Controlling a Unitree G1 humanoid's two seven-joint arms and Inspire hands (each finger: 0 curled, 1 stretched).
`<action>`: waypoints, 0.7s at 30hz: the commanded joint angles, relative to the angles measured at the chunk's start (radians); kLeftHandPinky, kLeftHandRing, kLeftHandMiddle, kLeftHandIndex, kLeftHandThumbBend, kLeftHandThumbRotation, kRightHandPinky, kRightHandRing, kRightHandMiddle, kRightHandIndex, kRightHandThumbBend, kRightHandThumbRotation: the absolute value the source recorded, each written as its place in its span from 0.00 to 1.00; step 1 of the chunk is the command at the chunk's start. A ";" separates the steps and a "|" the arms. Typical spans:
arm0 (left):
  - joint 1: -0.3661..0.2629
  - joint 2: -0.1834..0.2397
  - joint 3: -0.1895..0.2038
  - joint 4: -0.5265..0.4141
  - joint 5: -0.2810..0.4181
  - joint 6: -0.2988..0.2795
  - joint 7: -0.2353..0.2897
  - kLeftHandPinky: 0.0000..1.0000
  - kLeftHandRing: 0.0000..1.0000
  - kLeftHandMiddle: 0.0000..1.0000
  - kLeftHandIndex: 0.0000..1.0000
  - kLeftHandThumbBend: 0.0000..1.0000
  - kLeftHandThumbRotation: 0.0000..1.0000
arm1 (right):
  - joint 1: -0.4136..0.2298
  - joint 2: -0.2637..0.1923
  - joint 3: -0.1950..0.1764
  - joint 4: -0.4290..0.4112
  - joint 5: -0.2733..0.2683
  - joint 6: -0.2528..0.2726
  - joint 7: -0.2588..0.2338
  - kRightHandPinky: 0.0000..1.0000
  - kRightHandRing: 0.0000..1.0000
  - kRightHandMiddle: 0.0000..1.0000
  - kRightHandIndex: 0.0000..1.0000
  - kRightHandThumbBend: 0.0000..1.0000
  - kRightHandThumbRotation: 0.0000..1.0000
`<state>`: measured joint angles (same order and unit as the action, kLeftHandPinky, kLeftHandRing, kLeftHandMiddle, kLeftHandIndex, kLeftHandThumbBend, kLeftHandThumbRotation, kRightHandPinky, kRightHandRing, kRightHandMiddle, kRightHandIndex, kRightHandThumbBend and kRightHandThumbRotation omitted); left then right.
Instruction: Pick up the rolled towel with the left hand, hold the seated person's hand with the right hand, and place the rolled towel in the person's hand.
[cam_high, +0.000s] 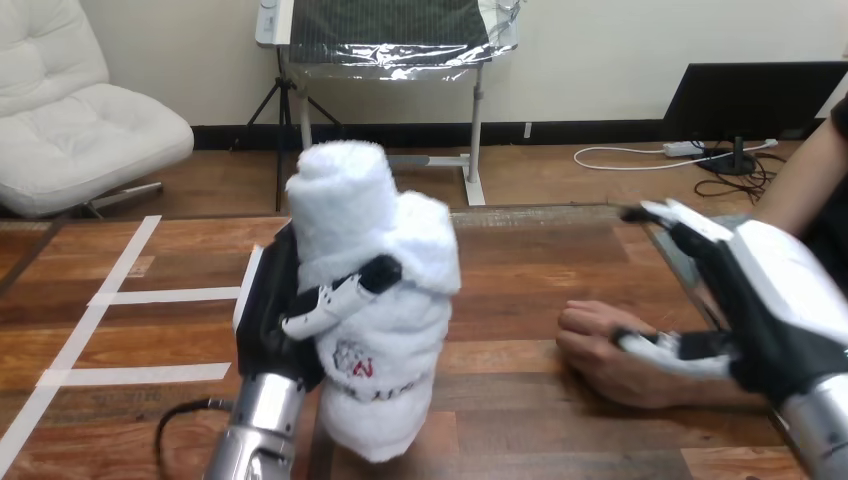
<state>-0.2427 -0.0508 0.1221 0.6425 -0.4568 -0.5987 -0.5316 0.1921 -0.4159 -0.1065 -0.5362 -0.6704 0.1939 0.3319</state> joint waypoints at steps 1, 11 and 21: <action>-0.066 -0.015 0.016 -0.045 0.002 -0.011 0.005 0.38 0.43 0.47 0.52 0.98 0.12 | -0.097 -0.090 -0.035 -0.002 -0.018 0.031 0.056 0.82 0.90 0.91 0.85 0.83 0.00; -0.074 -0.026 0.017 -0.041 0.008 -0.012 0.005 0.38 0.43 0.48 0.52 1.00 0.14 | -0.154 -0.224 -0.026 0.081 -0.058 0.108 0.181 0.82 0.90 0.90 0.85 0.85 0.00; -0.075 -0.029 0.019 -0.039 0.004 -0.013 -0.005 0.38 0.43 0.48 0.52 1.00 0.14 | -0.209 -0.324 -0.004 0.168 -0.059 0.141 0.285 0.83 0.90 0.91 0.85 0.84 0.00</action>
<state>-0.2484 -0.0596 0.1386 0.6407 -0.4565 -0.5986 -0.5256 0.0656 -0.6767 -0.1195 -0.4031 -0.7204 0.3254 0.5890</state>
